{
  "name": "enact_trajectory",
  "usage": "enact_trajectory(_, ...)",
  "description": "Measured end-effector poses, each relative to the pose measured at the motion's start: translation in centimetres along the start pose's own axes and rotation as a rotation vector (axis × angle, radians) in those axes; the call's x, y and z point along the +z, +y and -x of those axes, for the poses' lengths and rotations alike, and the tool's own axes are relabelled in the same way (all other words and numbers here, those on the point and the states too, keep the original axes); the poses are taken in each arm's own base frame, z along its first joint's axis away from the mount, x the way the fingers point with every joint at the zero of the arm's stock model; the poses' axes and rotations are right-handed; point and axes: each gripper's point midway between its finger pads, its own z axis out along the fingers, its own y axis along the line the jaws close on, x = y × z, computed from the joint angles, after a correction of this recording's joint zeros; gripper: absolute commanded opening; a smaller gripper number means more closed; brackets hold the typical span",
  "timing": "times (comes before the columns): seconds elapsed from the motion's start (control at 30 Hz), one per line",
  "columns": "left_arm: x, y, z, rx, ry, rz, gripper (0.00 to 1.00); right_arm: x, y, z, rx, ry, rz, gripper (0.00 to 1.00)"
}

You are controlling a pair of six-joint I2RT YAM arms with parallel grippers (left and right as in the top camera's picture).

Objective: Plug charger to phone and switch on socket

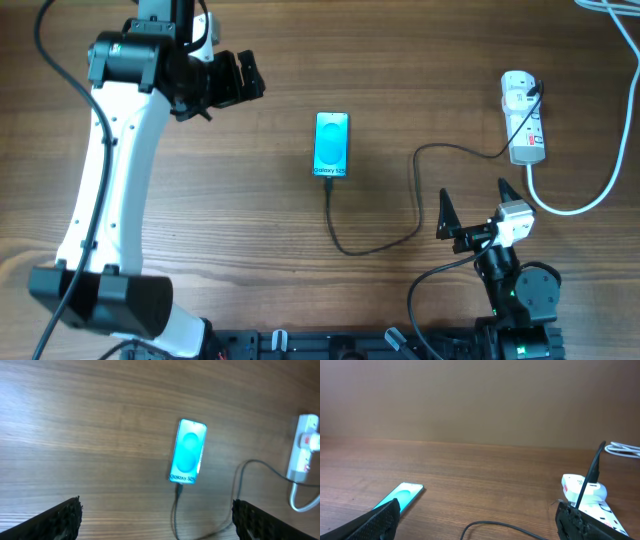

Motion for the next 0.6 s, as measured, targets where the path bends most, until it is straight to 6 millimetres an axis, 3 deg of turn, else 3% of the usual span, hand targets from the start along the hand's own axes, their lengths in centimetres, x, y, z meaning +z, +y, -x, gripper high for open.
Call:
enact_trajectory(0.17,-2.0,0.9,-1.7,0.024,-0.101,0.026,1.00,0.0,0.0,0.0,0.000,0.000,0.000,1.00)
enact_trajectory(0.37,-3.1,3.4,-8.0,0.015,-0.056,0.070,1.00,0.0,0.0,0.0,0.000,-0.001,0.000,1.00)
enact_trajectory(0.47,-4.4,3.5,-8.6,0.031,-0.128,0.052,1.00,0.0,0.0,0.0,0.000,-0.001,0.000,1.00)
enact_trajectory(0.6,-2.4,3.8,-8.7,0.127,-0.260,0.000,1.00,0.0,0.0,0.0,0.000,-0.002,0.000,1.00)
